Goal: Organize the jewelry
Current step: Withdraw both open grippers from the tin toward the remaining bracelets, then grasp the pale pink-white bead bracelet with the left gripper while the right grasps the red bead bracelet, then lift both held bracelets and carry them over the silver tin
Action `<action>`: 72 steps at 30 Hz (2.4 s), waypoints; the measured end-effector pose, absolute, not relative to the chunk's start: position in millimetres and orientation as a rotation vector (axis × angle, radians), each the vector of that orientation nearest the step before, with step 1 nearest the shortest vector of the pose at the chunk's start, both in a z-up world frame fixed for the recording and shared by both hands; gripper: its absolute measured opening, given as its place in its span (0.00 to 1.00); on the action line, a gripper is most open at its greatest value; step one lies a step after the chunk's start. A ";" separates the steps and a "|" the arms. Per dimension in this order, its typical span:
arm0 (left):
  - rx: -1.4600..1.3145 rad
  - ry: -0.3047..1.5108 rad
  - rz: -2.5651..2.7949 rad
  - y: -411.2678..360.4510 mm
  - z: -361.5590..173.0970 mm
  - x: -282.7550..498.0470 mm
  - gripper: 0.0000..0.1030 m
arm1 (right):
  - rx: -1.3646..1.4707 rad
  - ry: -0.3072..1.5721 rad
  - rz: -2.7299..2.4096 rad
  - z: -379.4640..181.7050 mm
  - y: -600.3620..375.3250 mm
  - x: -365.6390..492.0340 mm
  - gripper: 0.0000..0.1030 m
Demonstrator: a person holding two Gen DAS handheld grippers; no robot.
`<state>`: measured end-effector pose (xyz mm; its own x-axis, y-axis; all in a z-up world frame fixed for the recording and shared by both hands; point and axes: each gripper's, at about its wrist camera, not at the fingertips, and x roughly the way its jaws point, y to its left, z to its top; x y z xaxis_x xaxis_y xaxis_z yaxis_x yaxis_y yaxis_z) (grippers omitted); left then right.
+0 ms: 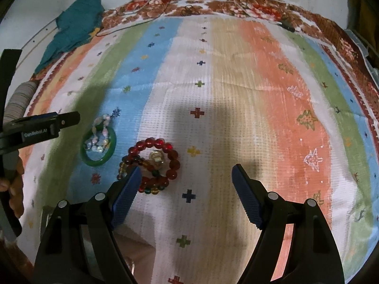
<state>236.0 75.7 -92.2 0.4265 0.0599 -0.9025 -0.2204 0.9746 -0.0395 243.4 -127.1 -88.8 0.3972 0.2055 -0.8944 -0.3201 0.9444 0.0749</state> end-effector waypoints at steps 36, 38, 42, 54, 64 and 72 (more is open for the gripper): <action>-0.106 1.215 0.181 77.6 -146.2 275.7 0.16 | -0.161 1.206 0.293 -138.8 -117.7 271.2 0.27; -0.113 1.213 0.175 79.7 -145.0 274.5 0.15 | -0.177 1.198 0.294 -138.4 -117.3 270.5 0.14; -0.147 1.210 0.180 86.2 -138.9 267.3 0.15 | -0.151 1.191 0.300 -136.0 -121.3 270.0 0.14; -0.127 1.127 0.152 77.8 -94.0 242.6 0.15 | -0.125 1.090 0.331 -94.7 -116.8 252.6 0.14; -0.134 1.089 0.128 70.8 -73.8 229.5 0.15 | -0.119 1.056 0.364 -75.8 -115.2 235.3 0.14; -0.125 1.046 0.128 61.2 -55.6 215.5 0.15 | -0.095 0.994 0.363 -52.0 -120.2 224.0 0.14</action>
